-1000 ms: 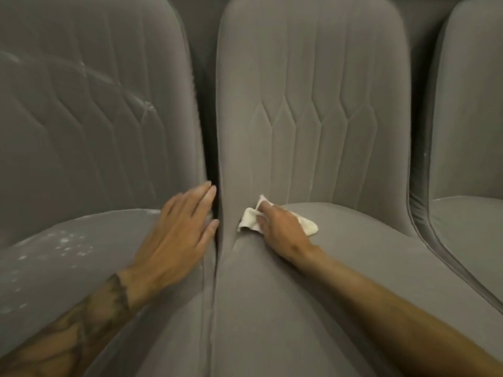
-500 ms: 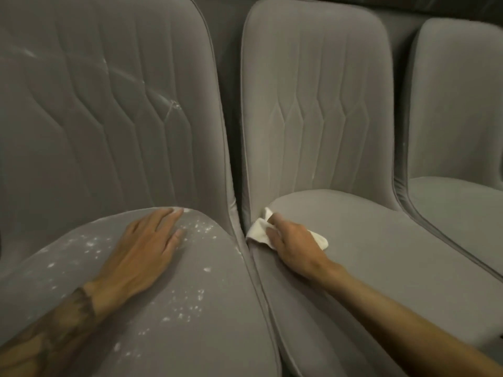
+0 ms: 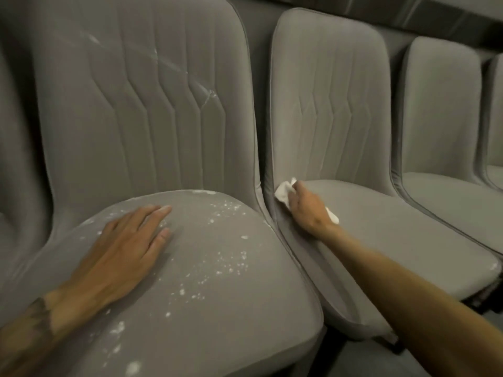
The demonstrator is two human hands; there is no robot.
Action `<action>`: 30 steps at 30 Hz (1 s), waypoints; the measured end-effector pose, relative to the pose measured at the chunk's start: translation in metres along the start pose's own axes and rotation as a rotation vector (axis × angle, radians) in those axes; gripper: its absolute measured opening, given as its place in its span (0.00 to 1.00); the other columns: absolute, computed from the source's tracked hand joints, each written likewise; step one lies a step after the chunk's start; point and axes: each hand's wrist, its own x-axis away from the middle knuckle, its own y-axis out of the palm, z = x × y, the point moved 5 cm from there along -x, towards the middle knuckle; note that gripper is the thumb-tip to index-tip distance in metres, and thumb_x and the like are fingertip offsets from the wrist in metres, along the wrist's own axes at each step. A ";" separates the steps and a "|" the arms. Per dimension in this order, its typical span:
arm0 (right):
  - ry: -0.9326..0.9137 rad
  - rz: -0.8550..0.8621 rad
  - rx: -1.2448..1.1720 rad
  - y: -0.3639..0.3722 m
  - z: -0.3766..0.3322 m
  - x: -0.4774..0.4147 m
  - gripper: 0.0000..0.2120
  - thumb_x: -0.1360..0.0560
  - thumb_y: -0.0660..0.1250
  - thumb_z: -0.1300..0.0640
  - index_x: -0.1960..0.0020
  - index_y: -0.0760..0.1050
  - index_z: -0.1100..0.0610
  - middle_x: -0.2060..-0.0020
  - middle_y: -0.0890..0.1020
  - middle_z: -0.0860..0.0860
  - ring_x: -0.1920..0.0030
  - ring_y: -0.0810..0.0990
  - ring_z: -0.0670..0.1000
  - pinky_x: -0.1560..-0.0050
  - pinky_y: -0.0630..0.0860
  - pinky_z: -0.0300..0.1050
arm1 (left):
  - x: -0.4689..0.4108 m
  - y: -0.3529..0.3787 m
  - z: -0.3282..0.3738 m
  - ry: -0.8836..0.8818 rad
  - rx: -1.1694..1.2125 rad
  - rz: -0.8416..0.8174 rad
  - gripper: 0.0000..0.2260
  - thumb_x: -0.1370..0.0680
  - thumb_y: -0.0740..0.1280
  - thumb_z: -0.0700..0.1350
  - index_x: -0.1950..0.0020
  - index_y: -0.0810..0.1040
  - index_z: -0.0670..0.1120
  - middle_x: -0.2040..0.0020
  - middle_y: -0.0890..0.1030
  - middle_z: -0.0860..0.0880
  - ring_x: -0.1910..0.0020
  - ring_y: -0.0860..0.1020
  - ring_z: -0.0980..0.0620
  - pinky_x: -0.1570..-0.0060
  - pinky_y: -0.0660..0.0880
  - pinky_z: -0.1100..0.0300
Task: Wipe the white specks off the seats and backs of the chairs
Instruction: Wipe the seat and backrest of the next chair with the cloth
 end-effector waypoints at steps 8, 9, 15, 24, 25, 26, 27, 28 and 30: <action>-0.188 -0.128 0.131 0.006 -0.007 0.073 0.08 0.15 0.54 0.50 0.50 0.63 0.53 0.56 0.79 0.56 0.57 0.77 0.60 0.56 0.67 0.51 | 0.001 -0.010 -0.012 0.019 0.018 0.020 0.26 0.16 0.49 0.60 0.22 0.68 0.52 0.26 0.72 0.50 0.27 0.71 0.45 0.29 0.67 0.44; -0.195 -0.100 0.115 0.004 -0.010 0.087 0.08 0.15 0.54 0.50 0.51 0.63 0.53 0.58 0.78 0.53 0.58 0.76 0.57 0.57 0.66 0.50 | -0.001 -0.009 -0.012 0.020 0.025 0.019 0.26 0.16 0.48 0.61 0.22 0.68 0.52 0.26 0.72 0.51 0.27 0.71 0.45 0.29 0.66 0.44; -0.108 0.119 -0.125 0.013 -0.051 0.109 0.06 0.17 0.57 0.53 0.51 0.65 0.53 0.62 0.78 0.49 0.61 0.76 0.51 0.61 0.65 0.50 | 0.003 0.000 -0.025 0.018 -0.008 -0.065 0.24 0.14 0.46 0.60 0.24 0.70 0.52 0.28 0.73 0.51 0.29 0.72 0.46 0.28 0.65 0.47; -0.144 -0.074 0.017 0.041 -0.076 0.065 0.11 0.21 0.61 0.42 0.47 0.73 0.47 0.55 0.79 0.46 0.55 0.77 0.51 0.53 0.71 0.47 | 0.023 -0.009 -0.081 -0.142 -0.080 -0.095 0.19 0.15 0.54 0.57 0.26 0.71 0.53 0.26 0.72 0.52 0.28 0.71 0.47 0.30 0.65 0.50; -0.134 -0.094 0.008 0.041 -0.069 0.065 0.10 0.21 0.62 0.42 0.47 0.73 0.47 0.56 0.78 0.46 0.54 0.77 0.51 0.54 0.70 0.46 | 0.026 -0.009 -0.088 -0.157 -0.085 -0.089 0.19 0.15 0.54 0.58 0.27 0.71 0.54 0.27 0.73 0.52 0.29 0.72 0.47 0.30 0.65 0.50; -0.135 -0.092 -0.005 0.043 -0.064 0.065 0.09 0.20 0.62 0.43 0.48 0.74 0.48 0.57 0.78 0.45 0.54 0.79 0.52 0.55 0.69 0.46 | 0.027 -0.011 -0.093 -0.173 -0.084 -0.077 0.19 0.15 0.54 0.58 0.27 0.72 0.53 0.27 0.73 0.52 0.30 0.72 0.47 0.30 0.65 0.49; -0.146 -0.074 -0.009 0.045 -0.065 0.062 0.09 0.19 0.61 0.45 0.48 0.75 0.49 0.58 0.78 0.46 0.53 0.79 0.54 0.56 0.67 0.46 | 0.028 -0.012 -0.098 -0.190 -0.081 -0.063 0.19 0.15 0.54 0.58 0.28 0.72 0.53 0.28 0.74 0.51 0.30 0.73 0.47 0.30 0.65 0.49; -0.162 -0.051 -0.004 0.051 -0.071 0.057 0.10 0.18 0.60 0.46 0.49 0.76 0.51 0.58 0.79 0.47 0.52 0.80 0.55 0.57 0.66 0.45 | 0.029 -0.013 -0.103 -0.206 -0.080 -0.051 0.19 0.15 0.55 0.58 0.28 0.73 0.52 0.29 0.75 0.51 0.30 0.73 0.46 0.30 0.66 0.48; -0.186 -0.039 0.004 0.069 -0.095 0.041 0.12 0.17 0.58 0.49 0.47 0.76 0.55 0.54 0.82 0.53 0.50 0.80 0.59 0.57 0.65 0.46 | 0.033 -0.012 -0.110 -0.235 -0.087 -0.054 0.19 0.15 0.54 0.58 0.29 0.74 0.52 0.30 0.75 0.51 0.31 0.73 0.47 0.30 0.66 0.48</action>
